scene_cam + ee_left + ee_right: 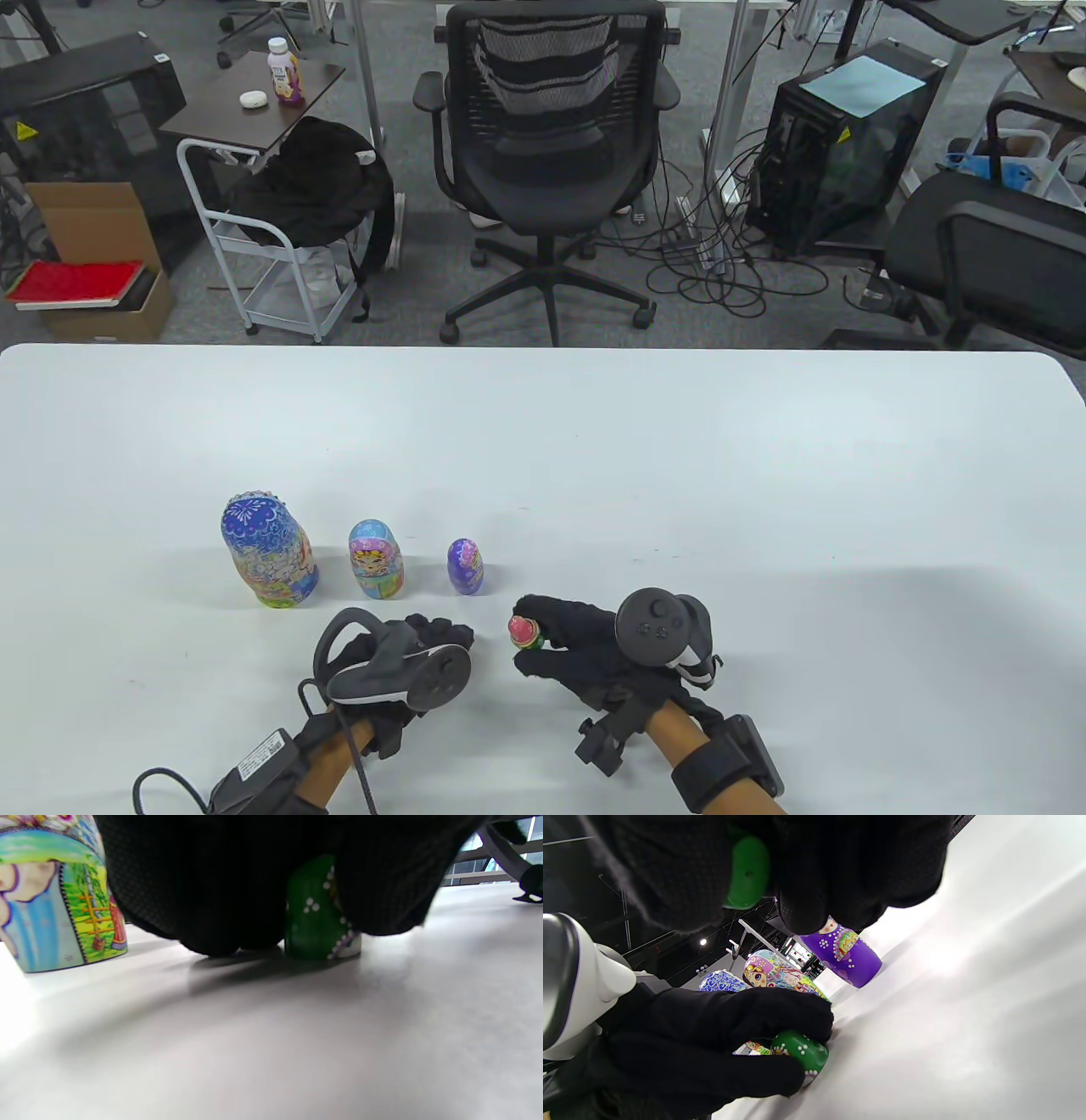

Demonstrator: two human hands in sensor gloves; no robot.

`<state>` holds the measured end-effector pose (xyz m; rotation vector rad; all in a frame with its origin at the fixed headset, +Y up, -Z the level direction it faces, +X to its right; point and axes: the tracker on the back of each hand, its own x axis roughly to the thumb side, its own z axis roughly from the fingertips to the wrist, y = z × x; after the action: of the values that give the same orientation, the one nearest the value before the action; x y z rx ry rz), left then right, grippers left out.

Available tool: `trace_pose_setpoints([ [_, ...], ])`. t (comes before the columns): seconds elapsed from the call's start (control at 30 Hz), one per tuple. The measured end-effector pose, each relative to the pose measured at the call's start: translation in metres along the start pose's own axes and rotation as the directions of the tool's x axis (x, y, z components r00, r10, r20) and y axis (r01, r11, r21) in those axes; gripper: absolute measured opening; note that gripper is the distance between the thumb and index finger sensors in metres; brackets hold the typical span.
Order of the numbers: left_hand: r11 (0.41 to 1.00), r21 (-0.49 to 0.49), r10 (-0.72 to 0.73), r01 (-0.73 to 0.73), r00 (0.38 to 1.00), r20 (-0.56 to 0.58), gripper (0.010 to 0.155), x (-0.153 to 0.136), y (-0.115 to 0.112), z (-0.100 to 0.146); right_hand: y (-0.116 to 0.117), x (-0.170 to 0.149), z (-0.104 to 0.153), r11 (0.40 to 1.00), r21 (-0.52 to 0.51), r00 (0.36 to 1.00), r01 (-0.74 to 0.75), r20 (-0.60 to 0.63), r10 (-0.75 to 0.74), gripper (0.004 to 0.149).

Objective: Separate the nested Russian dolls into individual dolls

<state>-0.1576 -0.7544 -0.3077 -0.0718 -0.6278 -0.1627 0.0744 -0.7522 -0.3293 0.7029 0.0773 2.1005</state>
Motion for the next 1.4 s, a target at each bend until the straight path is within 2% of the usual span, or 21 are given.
trace_pose_setpoints([
  [0.1,1.0,-0.021,0.008,-0.008,1.0,0.001,0.064,-0.002,0.002,0.001,0.0,0.0,0.0,1.0,0.001,1.0,0.001,-0.002,-0.001,0.068],
  [0.13,1.0,0.0,0.029,-0.029,1.0,-0.003,0.066,-0.004,0.006,0.003,-0.001,0.0,0.0,1.0,0.001,1.0,0.0,-0.002,0.0,0.068],
  [0.23,0.979,0.153,0.136,-0.134,0.991,-0.006,0.066,-0.012,0.023,0.012,0.0,0.0,0.0,1.0,0.001,1.0,-0.002,-0.003,0.002,0.069],
  [0.37,0.879,0.393,0.271,-0.27,0.961,0.053,0.066,-0.016,0.049,0.028,0.004,0.0,-0.001,0.999,0.025,1.0,-0.026,-0.009,0.026,0.069],
  [0.5,0.773,0.509,0.353,-0.378,0.924,0.15,0.067,-0.011,0.061,0.034,0.01,0.006,-0.002,0.995,0.054,0.997,-0.078,0.007,0.078,0.069],
  [0.6,0.734,0.516,0.395,-0.442,0.896,0.205,0.066,-0.002,0.062,0.031,0.015,0.011,-0.002,0.99,0.073,0.993,-0.12,0.025,0.118,0.069],
  [0.8,0.808,0.492,0.258,-0.324,0.945,0.199,0.056,0.021,0.063,0.024,0.02,0.018,-0.001,0.988,0.081,0.99,-0.133,0.047,0.129,0.069],
  [0.9,0.822,0.496,0.219,-0.279,0.959,0.177,0.053,0.026,0.064,0.022,0.021,0.018,0.0,0.985,0.085,0.988,-0.151,0.053,0.147,0.069],
  [1.17,0.825,0.491,0.243,-0.281,0.96,0.14,0.052,0.022,0.063,0.024,0.023,0.017,-0.002,0.989,0.089,0.993,-0.114,0.044,0.111,0.069],
  [1.4,0.81,0.506,0.247,-0.296,0.955,0.164,0.049,0.02,0.067,0.027,0.023,0.018,-0.002,0.989,0.095,0.993,-0.113,0.044,0.109,0.068],
])
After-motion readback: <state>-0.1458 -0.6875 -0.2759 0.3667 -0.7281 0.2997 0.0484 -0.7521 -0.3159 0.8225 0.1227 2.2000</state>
